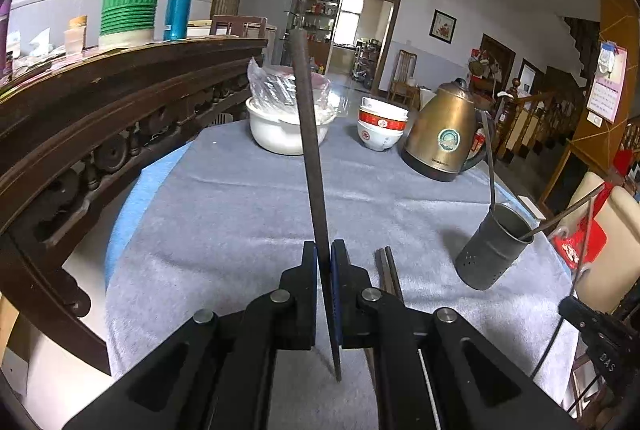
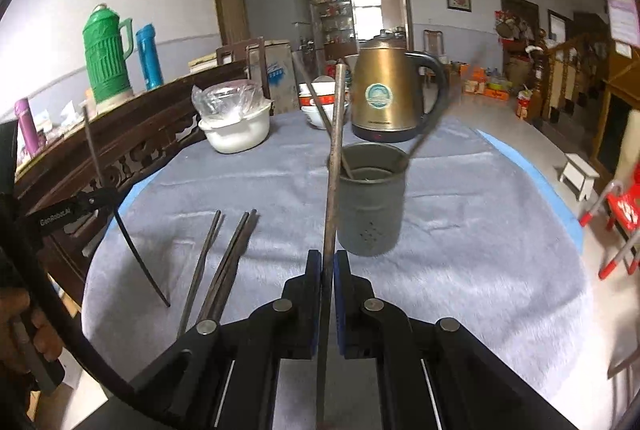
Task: Organize utensils
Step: 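Lift both held chopsticks upright and carry them toward the grey holder cup, then lower both chopsticks into the grey holder cup and open both tools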
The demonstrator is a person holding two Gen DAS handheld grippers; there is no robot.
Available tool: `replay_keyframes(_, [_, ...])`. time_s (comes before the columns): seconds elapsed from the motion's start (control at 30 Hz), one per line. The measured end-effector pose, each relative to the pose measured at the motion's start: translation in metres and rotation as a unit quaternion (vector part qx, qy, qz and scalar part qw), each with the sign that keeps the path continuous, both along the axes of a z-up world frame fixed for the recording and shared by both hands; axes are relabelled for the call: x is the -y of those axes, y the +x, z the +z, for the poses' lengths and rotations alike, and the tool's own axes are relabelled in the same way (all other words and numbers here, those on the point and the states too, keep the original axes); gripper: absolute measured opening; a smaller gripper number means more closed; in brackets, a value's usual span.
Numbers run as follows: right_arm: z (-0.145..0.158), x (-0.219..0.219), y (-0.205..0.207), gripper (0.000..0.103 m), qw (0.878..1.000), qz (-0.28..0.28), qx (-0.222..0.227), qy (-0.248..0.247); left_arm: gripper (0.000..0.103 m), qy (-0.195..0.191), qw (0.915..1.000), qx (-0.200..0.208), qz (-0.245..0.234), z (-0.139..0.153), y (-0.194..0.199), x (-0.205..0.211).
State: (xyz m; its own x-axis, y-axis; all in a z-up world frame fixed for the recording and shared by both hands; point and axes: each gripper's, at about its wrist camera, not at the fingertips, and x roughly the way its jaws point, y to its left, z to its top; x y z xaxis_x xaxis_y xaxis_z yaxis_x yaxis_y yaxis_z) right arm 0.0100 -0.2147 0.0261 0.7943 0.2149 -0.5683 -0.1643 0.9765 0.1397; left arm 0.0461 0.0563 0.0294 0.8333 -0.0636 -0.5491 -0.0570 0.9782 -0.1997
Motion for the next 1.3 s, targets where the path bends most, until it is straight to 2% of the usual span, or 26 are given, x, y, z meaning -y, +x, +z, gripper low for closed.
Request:
replay_keyframes(0.2, [0.004, 0.021, -0.021, 0.007, 0.999, -0.021, 0.014, 0.027, 0.008, -0.002, 0.9999, 0.004, 0.011, -0.001, -0.012, -0.005])
replay_keyframes(0.4, [0.008, 0.03, -0.038, 0.008, 0.999, -0.027, 0.022, 0.024, 0.008, -0.001, 0.9999, 0.009, 0.01, 0.0, -0.022, -0.004])
replay_keyframes(0.67, [0.009, 0.048, -0.062, 0.008, 0.998, -0.047, 0.02, 0.046, 0.008, -0.013, 0.9998, 0.009, 0.008, 0.001, -0.032, -0.005])
replay_keyframes(0.8, [0.007, 0.058, -0.067, 0.008, 0.996, -0.053, 0.015, 0.07, 0.008, -0.026, 0.9996, 0.005, 0.011, 0.002, -0.033, -0.008])
replay_keyframes(0.9, [0.005, 0.067, -0.064, 0.008, 0.993, -0.055, 0.006, 0.107, 0.007, -0.037, 0.9991, 0.007, 0.016, 0.007, -0.031, -0.013])
replay_keyframes(1.1, [0.015, 0.089, -0.051, 0.007, 0.984, -0.064, 0.015, 0.166, 0.006, -0.111, 0.9937, 0.01, 0.002, 0.028, -0.022, -0.023])
replay_keyframes(1.3, [0.048, 0.123, -0.031, 0.007, 0.97, -0.093, 0.071, 0.211, 0.006, -0.185, 0.9811, 0.019, -0.054, 0.06, 0.001, -0.003])
